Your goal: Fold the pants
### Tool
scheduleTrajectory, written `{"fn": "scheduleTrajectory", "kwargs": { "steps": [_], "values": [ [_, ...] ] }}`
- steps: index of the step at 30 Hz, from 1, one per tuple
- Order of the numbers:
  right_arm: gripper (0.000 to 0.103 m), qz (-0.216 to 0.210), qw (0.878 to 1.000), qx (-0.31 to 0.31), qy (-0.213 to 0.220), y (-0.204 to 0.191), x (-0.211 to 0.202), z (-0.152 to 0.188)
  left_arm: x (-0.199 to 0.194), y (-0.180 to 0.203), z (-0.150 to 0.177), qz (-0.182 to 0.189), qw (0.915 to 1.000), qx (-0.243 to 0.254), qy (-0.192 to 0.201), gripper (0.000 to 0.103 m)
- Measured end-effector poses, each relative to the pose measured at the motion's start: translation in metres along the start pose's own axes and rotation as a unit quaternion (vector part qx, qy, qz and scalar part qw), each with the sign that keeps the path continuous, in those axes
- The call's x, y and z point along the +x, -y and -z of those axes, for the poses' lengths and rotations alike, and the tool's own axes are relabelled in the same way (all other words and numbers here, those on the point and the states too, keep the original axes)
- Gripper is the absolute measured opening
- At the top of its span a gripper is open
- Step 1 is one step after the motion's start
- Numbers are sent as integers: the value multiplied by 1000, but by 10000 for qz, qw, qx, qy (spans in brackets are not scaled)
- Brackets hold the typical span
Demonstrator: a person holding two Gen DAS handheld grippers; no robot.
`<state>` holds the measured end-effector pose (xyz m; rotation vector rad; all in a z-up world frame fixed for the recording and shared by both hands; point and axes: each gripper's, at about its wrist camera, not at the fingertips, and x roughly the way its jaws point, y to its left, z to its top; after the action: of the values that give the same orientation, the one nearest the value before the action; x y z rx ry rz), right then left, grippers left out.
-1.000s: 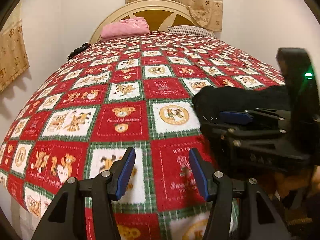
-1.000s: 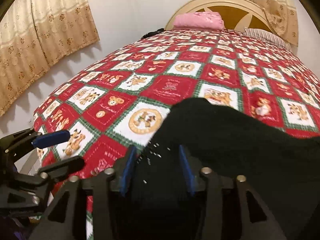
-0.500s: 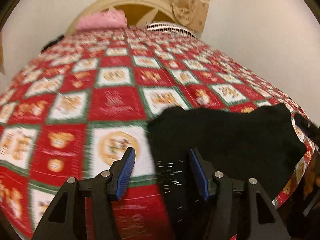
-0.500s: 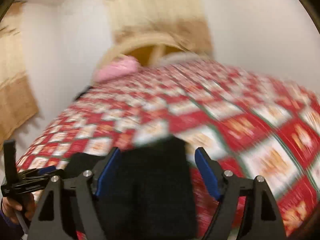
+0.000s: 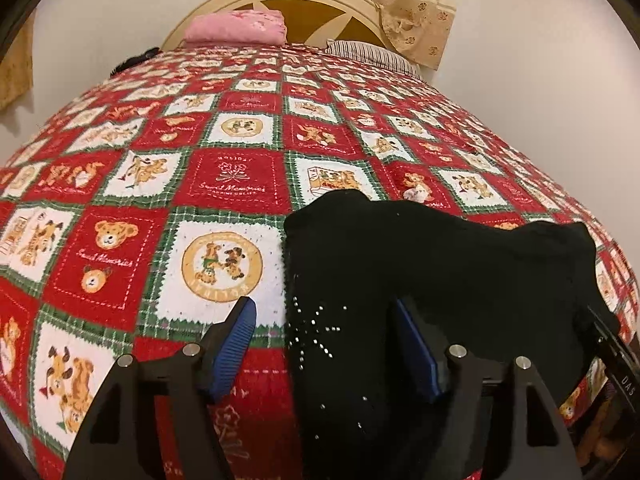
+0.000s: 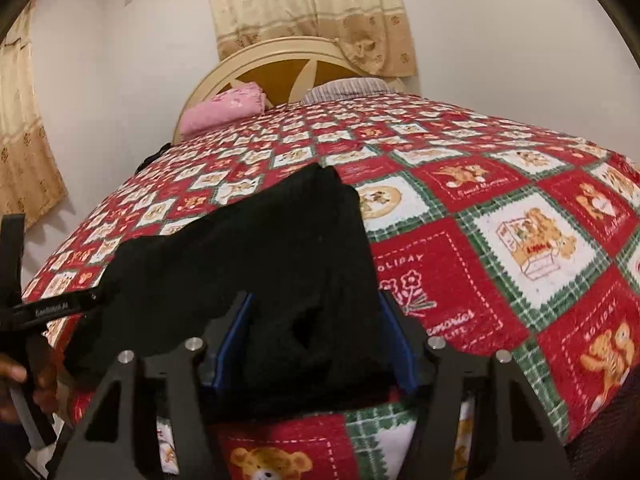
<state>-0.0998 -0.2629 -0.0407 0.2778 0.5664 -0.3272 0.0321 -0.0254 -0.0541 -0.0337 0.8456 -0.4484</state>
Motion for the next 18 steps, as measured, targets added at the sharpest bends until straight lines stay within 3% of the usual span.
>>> {"fn": "scheduleTrajectory", "kwargs": {
  "steps": [5,18],
  "values": [
    [65,2,10000,33,0,2,0,1,-1,2,0,-32,10000,-57,-75,72],
    [65,-52,9999,88,73,1,-2,5,0,12,6,312,9994,-6,-159,74]
  ]
}}
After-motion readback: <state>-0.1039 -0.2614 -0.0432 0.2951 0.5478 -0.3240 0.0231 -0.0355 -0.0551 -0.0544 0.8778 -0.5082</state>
